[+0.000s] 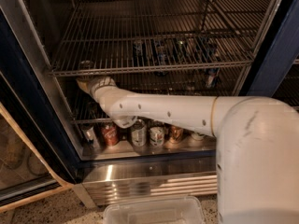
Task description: Pick 7up can from middle shelf of fridge
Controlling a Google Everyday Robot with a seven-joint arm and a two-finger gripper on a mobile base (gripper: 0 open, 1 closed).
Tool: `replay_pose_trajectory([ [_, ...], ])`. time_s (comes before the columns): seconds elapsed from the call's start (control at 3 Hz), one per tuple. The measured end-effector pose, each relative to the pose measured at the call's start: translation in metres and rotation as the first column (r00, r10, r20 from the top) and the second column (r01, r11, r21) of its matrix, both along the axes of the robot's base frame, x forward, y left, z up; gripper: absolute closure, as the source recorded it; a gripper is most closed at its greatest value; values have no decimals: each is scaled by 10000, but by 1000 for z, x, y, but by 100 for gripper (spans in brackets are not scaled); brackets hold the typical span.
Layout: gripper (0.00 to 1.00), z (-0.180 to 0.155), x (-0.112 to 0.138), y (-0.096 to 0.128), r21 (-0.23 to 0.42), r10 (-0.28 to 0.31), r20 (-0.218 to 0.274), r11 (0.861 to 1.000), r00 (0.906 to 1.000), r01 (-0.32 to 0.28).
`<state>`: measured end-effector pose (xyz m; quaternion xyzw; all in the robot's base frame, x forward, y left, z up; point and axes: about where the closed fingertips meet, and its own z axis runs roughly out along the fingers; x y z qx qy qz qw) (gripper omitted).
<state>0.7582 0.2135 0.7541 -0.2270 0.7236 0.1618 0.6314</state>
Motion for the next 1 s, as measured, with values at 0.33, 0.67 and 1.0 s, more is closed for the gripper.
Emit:
replay_pose_trajectory([
  [0.33, 100, 8, -52, -10, -308, -82, -51, 9995, 10000, 81],
  [0.67, 100, 15, -100, -15, -560, 140, 9, 9983, 9999, -139],
  [1.0, 100, 13, -137, -23, -124, 632, -66, 9979, 9980, -633],
])
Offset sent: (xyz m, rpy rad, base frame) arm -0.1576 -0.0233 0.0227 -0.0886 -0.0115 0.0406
